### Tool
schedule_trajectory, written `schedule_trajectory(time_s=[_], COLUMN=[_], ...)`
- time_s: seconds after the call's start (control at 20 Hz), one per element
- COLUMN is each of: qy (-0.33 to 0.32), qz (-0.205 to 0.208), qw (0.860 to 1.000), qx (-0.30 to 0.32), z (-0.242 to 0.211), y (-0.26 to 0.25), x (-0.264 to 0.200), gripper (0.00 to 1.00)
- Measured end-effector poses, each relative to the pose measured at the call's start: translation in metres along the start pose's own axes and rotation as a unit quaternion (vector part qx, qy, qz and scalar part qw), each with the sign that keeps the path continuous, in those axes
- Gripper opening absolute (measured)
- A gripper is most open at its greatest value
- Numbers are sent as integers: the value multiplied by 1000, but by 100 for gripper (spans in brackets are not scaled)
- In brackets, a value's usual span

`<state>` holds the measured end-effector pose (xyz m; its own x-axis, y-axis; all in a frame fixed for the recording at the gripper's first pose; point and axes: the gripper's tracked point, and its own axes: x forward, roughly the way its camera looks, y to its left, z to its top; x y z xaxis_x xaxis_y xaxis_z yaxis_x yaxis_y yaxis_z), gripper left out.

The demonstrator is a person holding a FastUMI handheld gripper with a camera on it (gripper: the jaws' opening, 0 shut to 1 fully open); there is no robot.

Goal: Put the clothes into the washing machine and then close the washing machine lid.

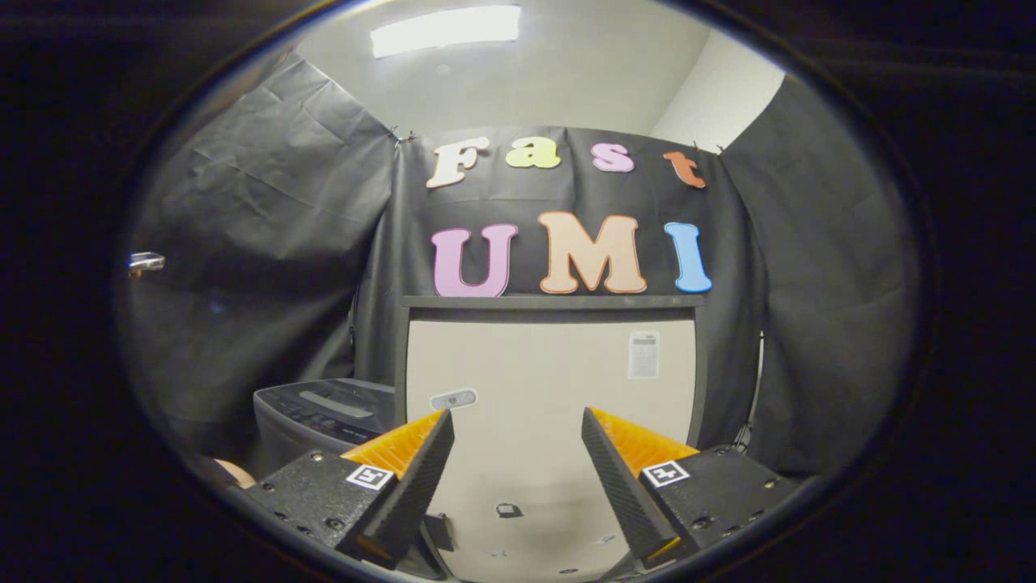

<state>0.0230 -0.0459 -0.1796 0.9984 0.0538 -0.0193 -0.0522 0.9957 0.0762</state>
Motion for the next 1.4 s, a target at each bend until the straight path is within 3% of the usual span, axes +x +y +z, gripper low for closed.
schedule_trajectory(time_s=[0.55, 0.8, 1.2, 1.4], qy=[22, 49, 89, 104], qz=[6, 14, 42, 38], qw=[999, 997, 994, 992], qx=[30, 58, 53, 59], z=[-20, -50, -77, -86], y=[3, 7, 30, 27], x=[1, -5, -13, -17], gripper=[96, 96, 97, 97])
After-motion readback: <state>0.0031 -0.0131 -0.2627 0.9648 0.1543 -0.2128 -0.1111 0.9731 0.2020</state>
